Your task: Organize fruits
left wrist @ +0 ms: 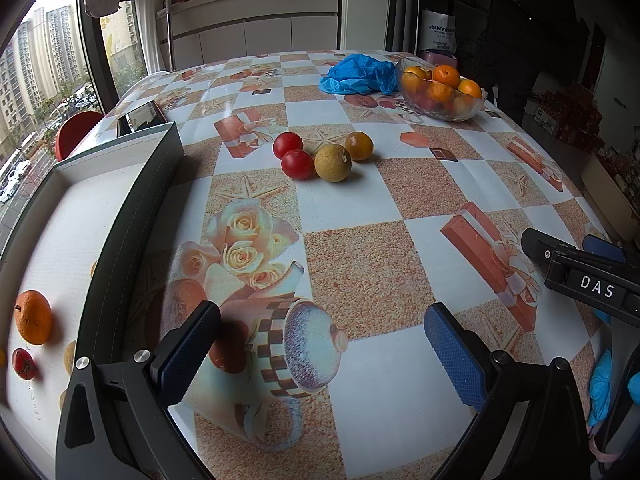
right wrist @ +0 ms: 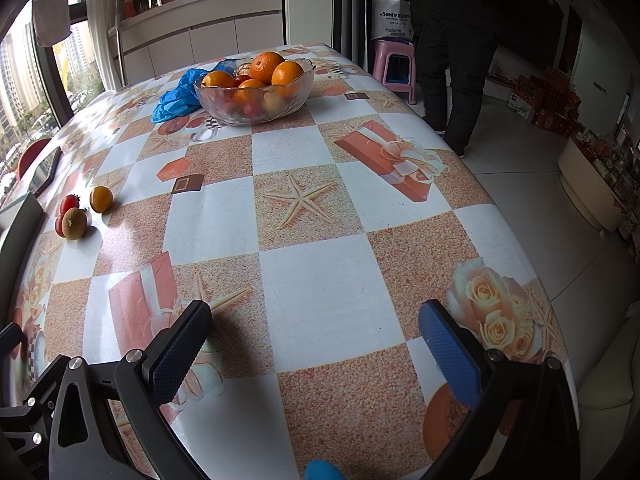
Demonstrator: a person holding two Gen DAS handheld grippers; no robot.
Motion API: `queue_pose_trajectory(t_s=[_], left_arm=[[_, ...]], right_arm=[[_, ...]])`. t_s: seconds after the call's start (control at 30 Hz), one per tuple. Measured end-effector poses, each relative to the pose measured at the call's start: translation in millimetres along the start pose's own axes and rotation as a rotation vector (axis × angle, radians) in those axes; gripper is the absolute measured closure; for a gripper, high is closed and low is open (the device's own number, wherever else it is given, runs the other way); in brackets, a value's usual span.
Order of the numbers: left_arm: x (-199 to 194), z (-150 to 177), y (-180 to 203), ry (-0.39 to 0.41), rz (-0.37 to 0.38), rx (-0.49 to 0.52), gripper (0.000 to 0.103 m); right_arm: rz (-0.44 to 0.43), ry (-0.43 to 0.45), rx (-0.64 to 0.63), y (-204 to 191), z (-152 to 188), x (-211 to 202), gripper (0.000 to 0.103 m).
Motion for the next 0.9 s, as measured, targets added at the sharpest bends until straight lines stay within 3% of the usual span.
queue_pose_trajectory(t_s=[0.9], left_arm=[[0.3, -2.4, -0.5, -0.017, 0.008, 0.014, 0.001]], right_arm=[[-0.001, 0.001, 0.000, 0.3, 0.5, 0.2, 0.000]])
Point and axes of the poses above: each gripper's, at about its wrist camera, not at the fingertips, and x roughly the way its jaws point, y to its right, z to its underside, the point moved 1 cm from there along x, roughly the way its jaws point, and after that the axes turned 13 degrees about -x, right-handed, at the moved point
